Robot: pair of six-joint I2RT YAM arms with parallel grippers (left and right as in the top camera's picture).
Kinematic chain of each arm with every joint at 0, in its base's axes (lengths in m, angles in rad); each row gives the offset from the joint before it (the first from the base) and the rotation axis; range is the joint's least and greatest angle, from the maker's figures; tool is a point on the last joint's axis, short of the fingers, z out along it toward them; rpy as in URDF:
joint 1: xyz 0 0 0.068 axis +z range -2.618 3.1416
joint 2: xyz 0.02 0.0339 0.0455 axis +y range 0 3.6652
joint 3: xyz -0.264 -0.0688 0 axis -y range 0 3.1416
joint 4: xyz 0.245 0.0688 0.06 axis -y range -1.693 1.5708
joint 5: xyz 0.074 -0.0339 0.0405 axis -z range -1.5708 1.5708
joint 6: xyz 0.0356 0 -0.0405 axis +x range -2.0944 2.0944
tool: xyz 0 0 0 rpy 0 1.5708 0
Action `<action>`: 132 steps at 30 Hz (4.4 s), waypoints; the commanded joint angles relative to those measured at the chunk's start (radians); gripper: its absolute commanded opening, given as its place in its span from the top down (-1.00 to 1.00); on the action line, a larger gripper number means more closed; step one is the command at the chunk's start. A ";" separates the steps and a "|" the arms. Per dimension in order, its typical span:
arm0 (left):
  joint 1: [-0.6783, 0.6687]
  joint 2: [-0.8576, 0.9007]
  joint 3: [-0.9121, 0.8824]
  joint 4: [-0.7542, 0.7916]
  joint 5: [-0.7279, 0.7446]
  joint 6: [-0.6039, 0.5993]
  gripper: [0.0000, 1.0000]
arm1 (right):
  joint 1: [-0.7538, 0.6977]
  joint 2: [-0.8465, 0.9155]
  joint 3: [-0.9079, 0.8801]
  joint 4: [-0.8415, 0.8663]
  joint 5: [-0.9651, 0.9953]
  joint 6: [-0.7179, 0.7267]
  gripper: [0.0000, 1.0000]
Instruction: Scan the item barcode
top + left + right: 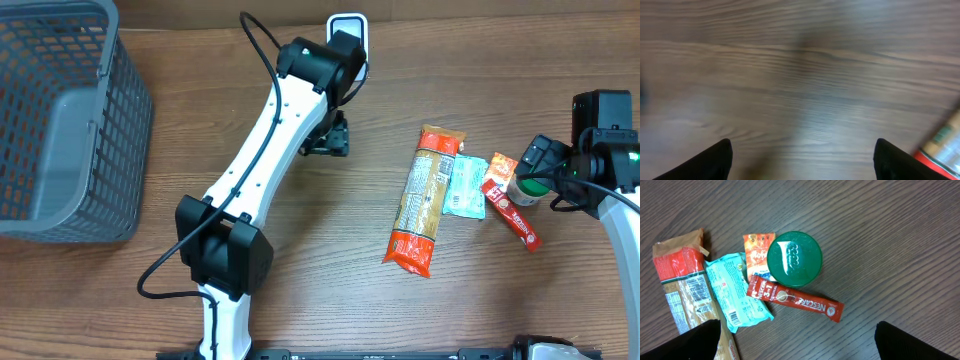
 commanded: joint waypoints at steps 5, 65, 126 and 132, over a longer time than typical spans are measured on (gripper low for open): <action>0.102 -0.003 0.008 -0.007 -0.125 -0.072 -0.71 | -0.003 -0.010 0.010 0.006 0.003 0.004 -1.00; 0.454 -0.003 0.002 0.085 0.293 0.266 -0.99 | 0.123 -0.624 0.010 0.005 0.003 0.004 -1.00; 0.454 -0.003 0.002 0.085 0.294 0.266 -0.99 | 0.137 -1.347 -1.245 1.111 -0.227 -0.206 -1.00; 0.454 -0.003 0.002 0.085 0.293 0.266 -0.99 | 0.137 -1.347 -1.245 1.123 -0.234 -0.219 -1.00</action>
